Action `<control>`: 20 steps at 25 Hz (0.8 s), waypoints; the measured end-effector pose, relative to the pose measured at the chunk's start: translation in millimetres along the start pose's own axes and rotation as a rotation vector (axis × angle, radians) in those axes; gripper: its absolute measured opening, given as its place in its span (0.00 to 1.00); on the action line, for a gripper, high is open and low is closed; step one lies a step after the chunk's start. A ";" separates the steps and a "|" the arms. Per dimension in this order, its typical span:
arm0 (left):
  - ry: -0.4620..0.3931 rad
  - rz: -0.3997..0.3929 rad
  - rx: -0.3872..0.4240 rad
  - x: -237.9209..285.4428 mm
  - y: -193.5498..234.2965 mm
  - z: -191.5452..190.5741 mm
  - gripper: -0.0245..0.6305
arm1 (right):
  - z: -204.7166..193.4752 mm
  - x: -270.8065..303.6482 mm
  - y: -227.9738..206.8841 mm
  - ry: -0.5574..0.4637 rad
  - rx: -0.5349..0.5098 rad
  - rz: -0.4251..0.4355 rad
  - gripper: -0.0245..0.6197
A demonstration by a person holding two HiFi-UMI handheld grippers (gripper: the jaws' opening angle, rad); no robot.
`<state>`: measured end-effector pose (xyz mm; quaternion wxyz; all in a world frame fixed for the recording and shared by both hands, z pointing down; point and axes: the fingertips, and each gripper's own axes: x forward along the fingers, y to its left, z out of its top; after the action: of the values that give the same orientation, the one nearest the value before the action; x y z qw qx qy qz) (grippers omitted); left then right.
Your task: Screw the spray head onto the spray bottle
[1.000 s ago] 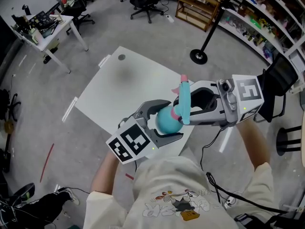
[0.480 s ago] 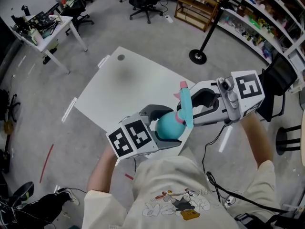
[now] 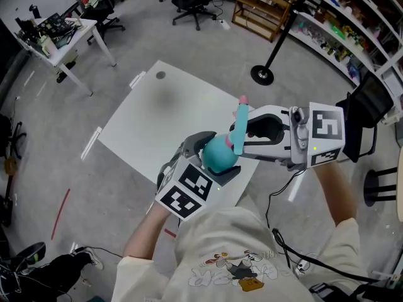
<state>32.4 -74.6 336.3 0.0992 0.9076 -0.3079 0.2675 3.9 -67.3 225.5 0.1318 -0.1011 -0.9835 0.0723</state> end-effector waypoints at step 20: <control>-0.171 0.431 -0.214 17.4 45.7 -6.9 0.66 | -9.8 8.7 -34.8 -0.147 -0.011 -0.685 0.25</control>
<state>13.1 -117.2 352.3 0.1088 0.8247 -0.5281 0.1708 -7.9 -98.0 242.9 0.0766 0.2398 -0.9675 0.0256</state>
